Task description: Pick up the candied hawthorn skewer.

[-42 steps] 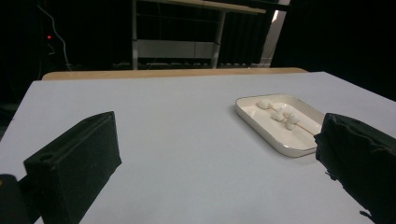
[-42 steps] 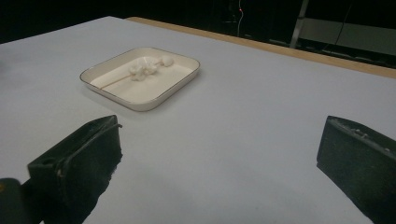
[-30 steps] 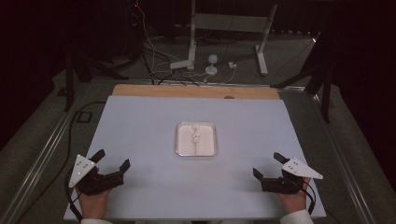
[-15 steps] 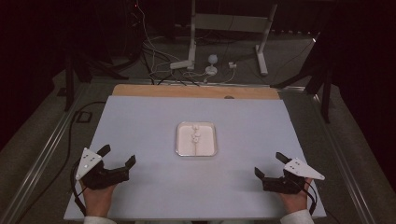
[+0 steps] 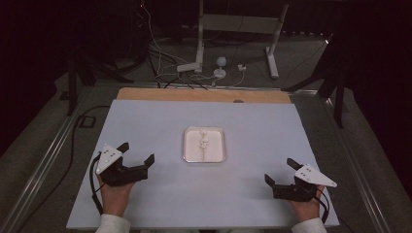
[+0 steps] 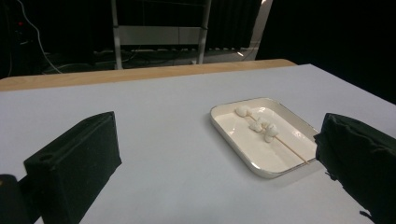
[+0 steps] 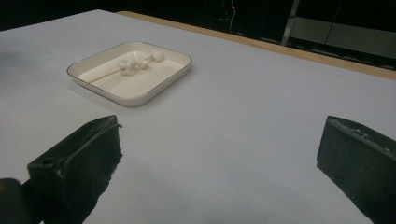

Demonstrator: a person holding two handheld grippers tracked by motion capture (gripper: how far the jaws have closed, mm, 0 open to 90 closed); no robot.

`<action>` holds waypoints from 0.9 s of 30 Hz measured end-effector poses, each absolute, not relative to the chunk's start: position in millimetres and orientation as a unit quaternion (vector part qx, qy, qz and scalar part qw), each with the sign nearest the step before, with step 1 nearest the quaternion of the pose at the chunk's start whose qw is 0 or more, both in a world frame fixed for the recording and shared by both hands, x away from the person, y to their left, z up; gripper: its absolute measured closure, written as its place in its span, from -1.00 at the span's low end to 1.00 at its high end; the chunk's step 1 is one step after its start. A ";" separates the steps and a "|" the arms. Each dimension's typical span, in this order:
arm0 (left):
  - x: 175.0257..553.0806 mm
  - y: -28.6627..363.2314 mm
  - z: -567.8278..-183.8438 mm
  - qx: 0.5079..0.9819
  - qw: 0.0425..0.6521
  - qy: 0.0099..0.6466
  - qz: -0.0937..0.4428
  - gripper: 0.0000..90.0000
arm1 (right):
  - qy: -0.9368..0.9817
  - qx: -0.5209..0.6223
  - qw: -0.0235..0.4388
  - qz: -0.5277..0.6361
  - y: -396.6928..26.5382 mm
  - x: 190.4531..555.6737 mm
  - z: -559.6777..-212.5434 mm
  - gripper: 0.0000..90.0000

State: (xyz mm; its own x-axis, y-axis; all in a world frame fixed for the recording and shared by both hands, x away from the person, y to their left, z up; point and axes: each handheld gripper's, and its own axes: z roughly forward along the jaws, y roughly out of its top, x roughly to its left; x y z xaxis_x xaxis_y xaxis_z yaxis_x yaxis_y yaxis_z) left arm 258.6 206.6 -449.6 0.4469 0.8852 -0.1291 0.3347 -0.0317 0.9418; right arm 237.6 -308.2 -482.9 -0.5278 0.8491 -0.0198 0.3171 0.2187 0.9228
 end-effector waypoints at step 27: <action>305.6 156.4 -459.1 0.694 0.505 0.456 0.236 -0.99 | 0.730 0.405 0.275 0.478 -310.2 238.5 -483.8 -1.00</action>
State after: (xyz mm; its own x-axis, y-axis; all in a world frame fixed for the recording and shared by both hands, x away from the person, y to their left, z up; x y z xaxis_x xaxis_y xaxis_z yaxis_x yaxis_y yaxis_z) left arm 305.6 156.4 -459.1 0.4734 0.8707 -0.1336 0.3947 -0.0741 0.9158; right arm 238.5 -310.2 -483.8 -0.5213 0.8532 -0.0136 0.3282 0.2152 0.9198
